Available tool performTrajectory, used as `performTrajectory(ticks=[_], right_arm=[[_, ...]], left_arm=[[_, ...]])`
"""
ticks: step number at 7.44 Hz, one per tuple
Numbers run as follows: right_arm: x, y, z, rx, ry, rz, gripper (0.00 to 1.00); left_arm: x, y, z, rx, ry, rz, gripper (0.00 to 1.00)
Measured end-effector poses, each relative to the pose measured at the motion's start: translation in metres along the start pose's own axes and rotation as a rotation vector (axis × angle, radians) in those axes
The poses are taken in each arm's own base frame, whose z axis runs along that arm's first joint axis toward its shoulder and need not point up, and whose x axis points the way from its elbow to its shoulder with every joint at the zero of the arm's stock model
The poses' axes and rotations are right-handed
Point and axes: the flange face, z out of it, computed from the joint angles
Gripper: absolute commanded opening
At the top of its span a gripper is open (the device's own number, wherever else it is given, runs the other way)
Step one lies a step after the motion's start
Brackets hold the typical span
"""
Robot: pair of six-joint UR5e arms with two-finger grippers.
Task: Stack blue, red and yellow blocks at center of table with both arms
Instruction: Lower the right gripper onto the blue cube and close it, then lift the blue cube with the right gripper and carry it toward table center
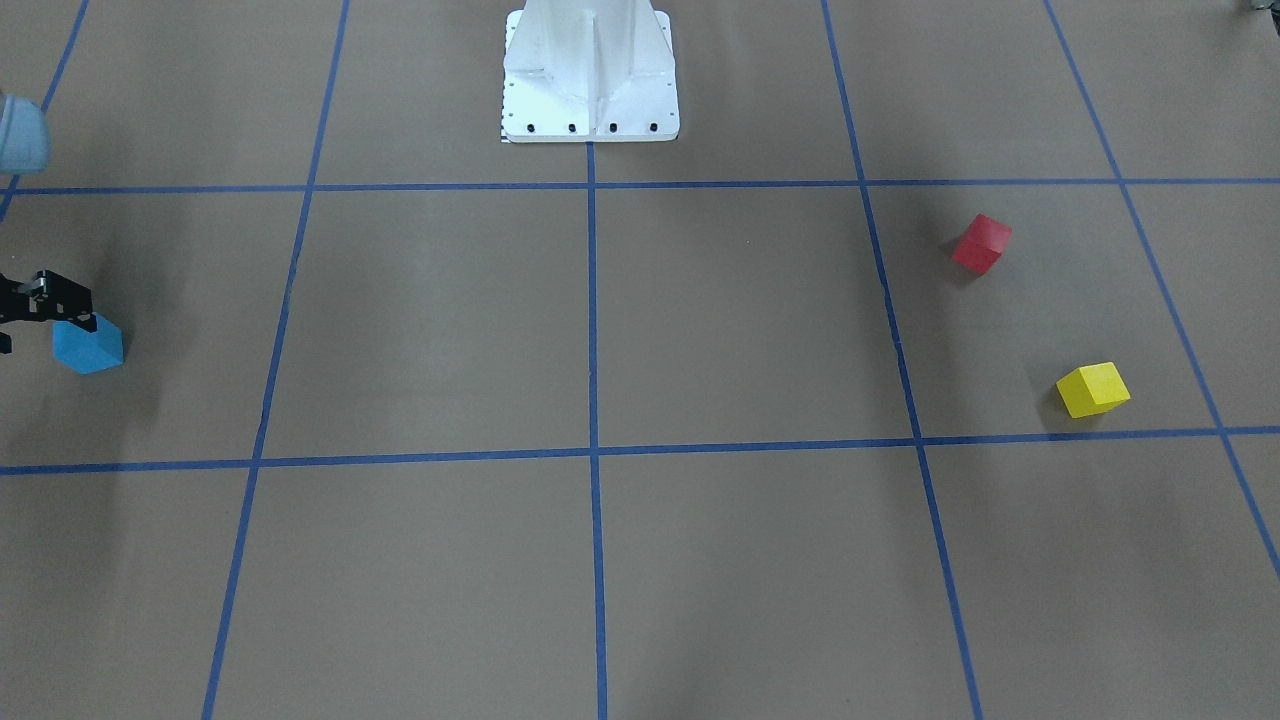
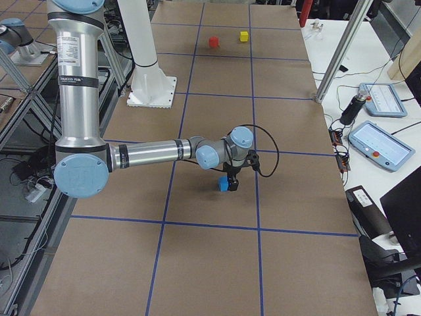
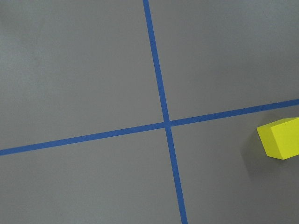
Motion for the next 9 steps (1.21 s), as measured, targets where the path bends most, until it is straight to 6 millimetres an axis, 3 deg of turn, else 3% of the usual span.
performTrajectory(ticks=[3, 5, 7, 8, 9], right_arm=[[-0.002, -0.001, 0.016, -0.028, 0.003, -0.009, 0.89], [-0.004, -0.006, 0.020, -0.033, 0.003, -0.015, 0.75], [-0.007, -0.011, 0.020, -0.031, 0.002, -0.022, 0.32], [-0.008, -0.013, 0.020, -0.029, 0.001, -0.027, 0.04], [-0.010, -0.015, 0.017, -0.023, -0.002, -0.037, 0.00]], left_arm=[[0.002, -0.001, -0.002, 0.003, 0.000, 0.003, 1.00], [0.002, 0.000, -0.002, 0.003, 0.000, 0.004, 1.00], [0.002, 0.000, -0.002, 0.004, 0.000, 0.003, 1.00], [0.001, 0.000, -0.002, 0.004, 0.000, 0.003, 1.00], [0.002, 0.000, -0.002, 0.004, 0.000, 0.003, 1.00]])
